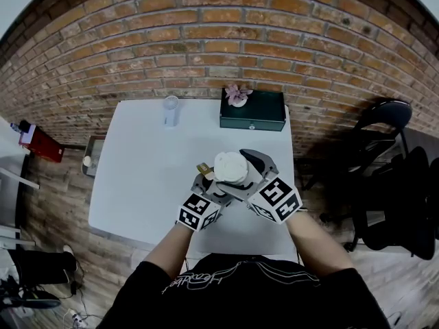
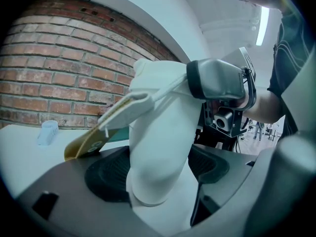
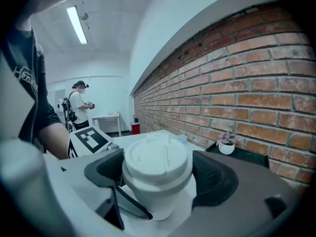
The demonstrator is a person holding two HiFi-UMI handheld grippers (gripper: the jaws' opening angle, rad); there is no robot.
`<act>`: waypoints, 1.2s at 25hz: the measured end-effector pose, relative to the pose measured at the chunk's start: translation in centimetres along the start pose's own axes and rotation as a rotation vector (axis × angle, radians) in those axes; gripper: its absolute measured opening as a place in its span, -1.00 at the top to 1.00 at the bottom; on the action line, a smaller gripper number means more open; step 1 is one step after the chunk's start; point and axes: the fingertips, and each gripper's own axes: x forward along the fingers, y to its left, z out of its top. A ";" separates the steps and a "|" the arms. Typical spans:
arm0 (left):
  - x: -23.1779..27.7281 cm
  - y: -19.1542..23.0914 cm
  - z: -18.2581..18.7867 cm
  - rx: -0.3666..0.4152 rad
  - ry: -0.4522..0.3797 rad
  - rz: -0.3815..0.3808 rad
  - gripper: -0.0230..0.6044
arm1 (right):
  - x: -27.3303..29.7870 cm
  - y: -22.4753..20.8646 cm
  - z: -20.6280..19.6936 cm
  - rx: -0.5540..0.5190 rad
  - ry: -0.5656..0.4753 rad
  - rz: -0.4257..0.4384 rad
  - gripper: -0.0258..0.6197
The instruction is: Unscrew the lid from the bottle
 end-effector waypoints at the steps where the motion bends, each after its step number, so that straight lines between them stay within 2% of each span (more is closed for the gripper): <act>1: 0.0 0.0 0.0 0.000 0.000 -0.002 -0.28 | 0.1 0.0 0.0 -0.008 0.003 0.008 -0.40; 6: -0.1 0.1 -0.1 0.001 0.008 -0.006 -0.28 | 0.3 0.4 -0.2 -0.062 0.045 0.122 -0.40; 23: -0.1 -0.2 0.0 0.006 0.039 -0.024 -0.28 | -0.8 1.5 -1.2 -0.404 0.241 0.701 -0.34; 26: 0.0 -0.2 0.1 0.007 0.044 -0.028 -0.28 | -1.0 1.3 -1.5 -0.477 0.292 0.754 -0.32; 30: -0.1 -0.2 0.1 0.007 0.041 -0.028 -0.28 | -1.0 1.4 -1.5 -0.496 0.304 0.773 -0.31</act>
